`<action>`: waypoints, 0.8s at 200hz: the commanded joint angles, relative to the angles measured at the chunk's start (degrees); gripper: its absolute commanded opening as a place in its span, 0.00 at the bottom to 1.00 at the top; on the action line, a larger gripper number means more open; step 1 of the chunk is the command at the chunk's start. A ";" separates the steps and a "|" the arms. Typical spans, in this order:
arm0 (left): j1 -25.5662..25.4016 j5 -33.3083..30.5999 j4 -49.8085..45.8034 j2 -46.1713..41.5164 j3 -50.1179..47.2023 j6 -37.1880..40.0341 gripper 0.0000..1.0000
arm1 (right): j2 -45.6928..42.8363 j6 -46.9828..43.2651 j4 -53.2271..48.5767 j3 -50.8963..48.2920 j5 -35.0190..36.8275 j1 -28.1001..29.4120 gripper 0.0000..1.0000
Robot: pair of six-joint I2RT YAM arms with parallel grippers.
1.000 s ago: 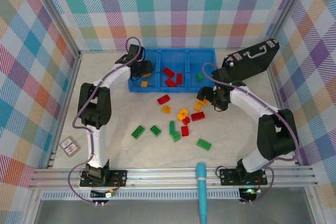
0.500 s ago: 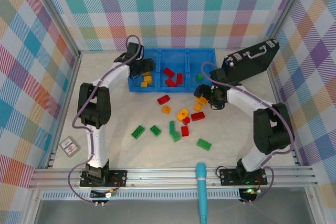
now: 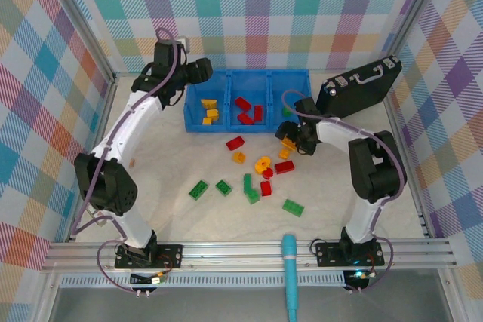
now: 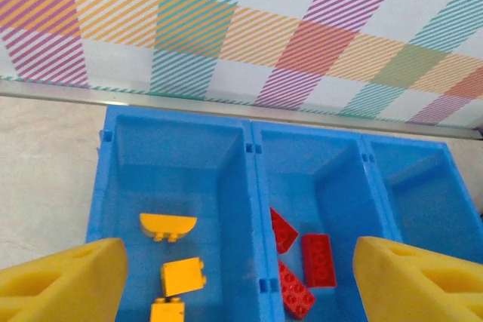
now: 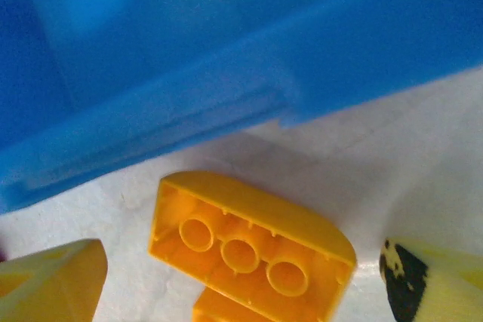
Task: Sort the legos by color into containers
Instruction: Pick up the lego from the center of the table.
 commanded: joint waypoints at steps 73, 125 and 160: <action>1.36 -4.03 -4.81 -7.97 -6.69 5.30 0.81 | 8.19 -3.08 -3.69 4.55 3.34 -0.08 0.72; 1.71 -4.01 -5.08 -8.85 -7.49 5.39 0.82 | 7.41 -5.19 -5.91 3.29 4.84 0.18 0.46; 2.10 -4.01 -4.91 -10.10 -8.44 5.56 0.82 | 1.88 -7.38 -7.86 0.33 5.94 0.16 0.41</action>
